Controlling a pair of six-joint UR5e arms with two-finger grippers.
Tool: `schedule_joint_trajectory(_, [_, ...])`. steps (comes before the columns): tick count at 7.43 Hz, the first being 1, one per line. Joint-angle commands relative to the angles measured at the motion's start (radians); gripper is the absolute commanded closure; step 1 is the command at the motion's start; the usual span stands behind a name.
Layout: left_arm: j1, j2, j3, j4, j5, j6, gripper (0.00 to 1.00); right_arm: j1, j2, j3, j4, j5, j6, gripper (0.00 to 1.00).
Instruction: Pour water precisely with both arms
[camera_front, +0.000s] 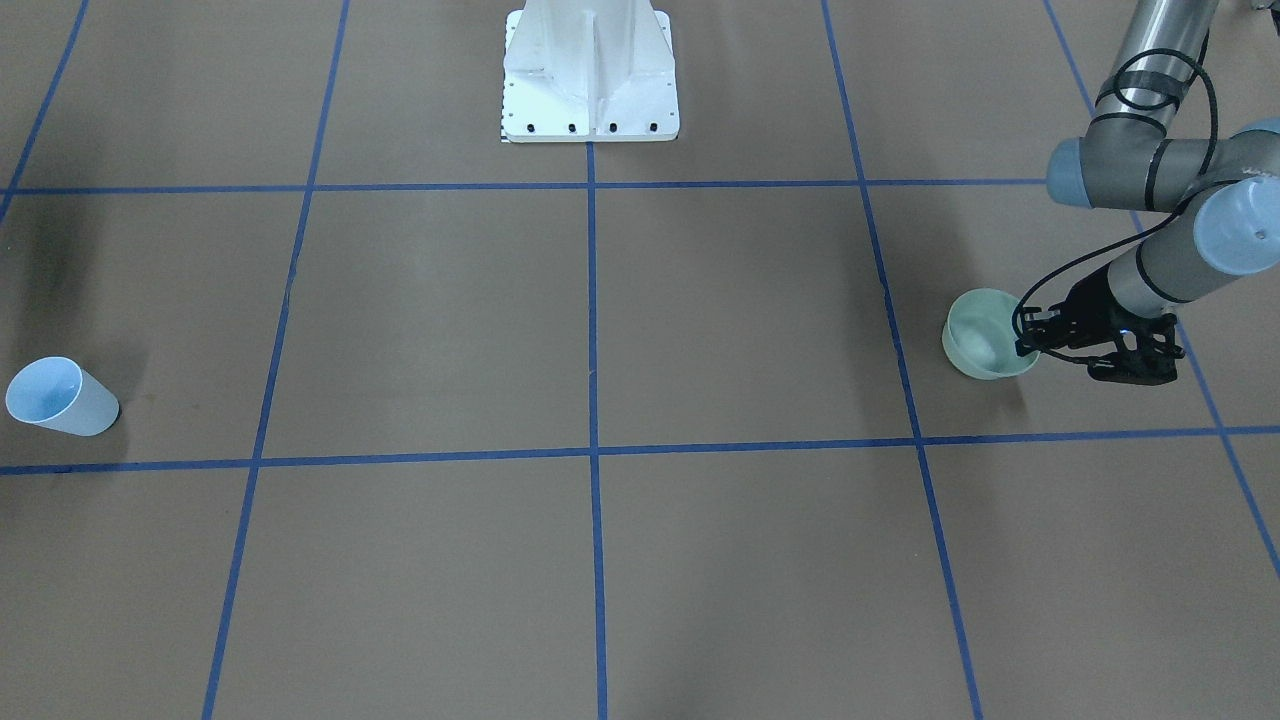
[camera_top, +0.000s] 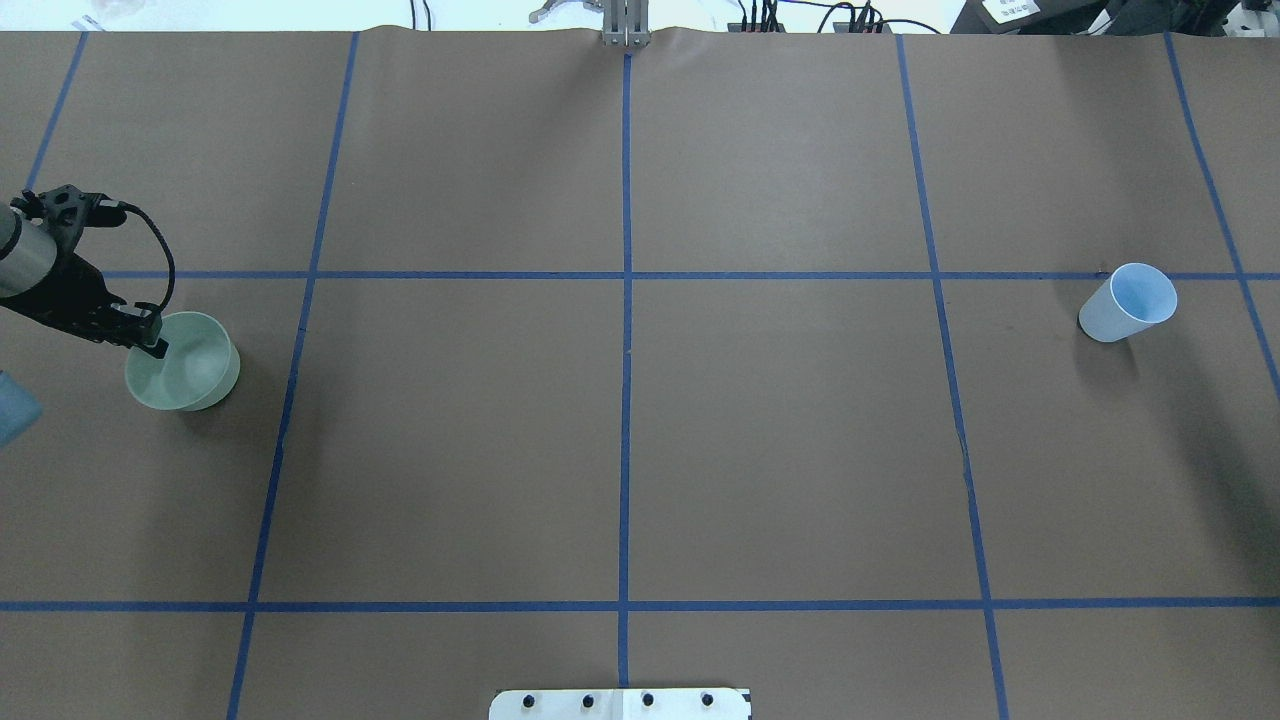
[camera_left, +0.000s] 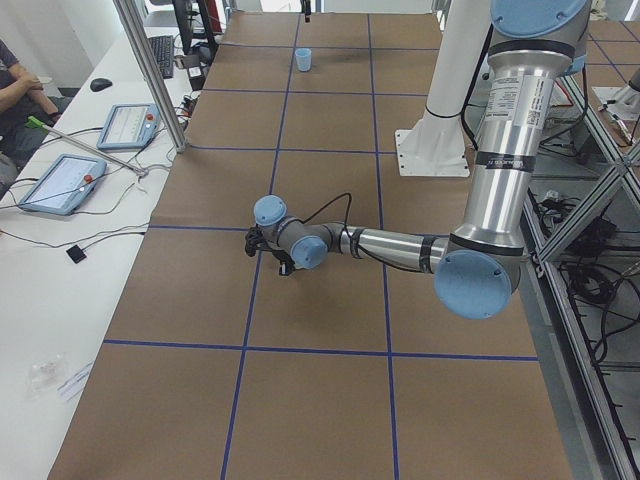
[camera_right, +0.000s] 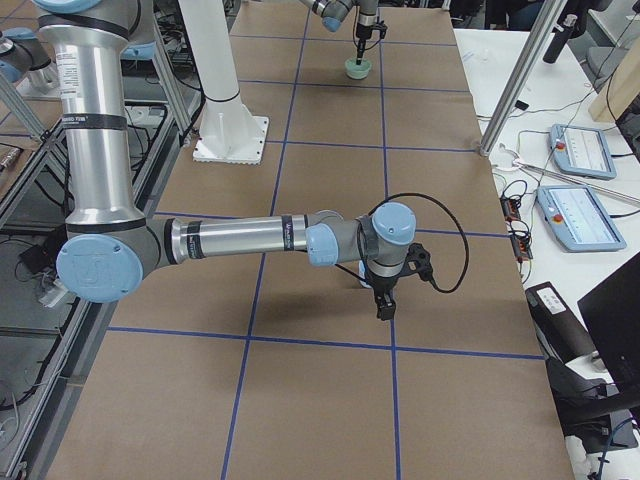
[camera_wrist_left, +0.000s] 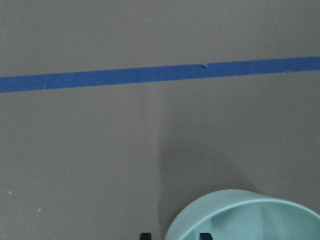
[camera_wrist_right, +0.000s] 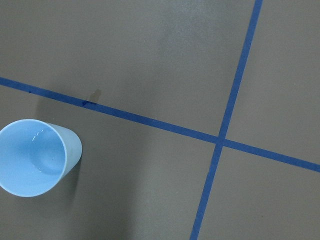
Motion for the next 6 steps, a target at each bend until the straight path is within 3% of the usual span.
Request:
schedule_joint_trajectory(1, [0.001,-0.045,-0.027,0.005,-0.066,-0.068,1.00,-0.003,0.001,0.000,0.000,0.000,0.000,0.00])
schedule_joint_trajectory(3, [0.046,-0.199,-0.055,0.004,-0.073,-0.375,1.00,-0.004,0.002,0.002,0.002,0.002,0.000,0.00])
schedule_joint_trajectory(5, [0.206,-0.351,-0.069,0.007,0.034,-0.673,1.00,-0.004,0.002,0.005,0.003,0.000,0.000,0.00])
schedule_joint_trajectory(6, [0.288,-0.399,-0.063,0.016,0.111,-0.734,1.00,-0.004,0.002,0.003,0.003,-0.002,0.000,0.00])
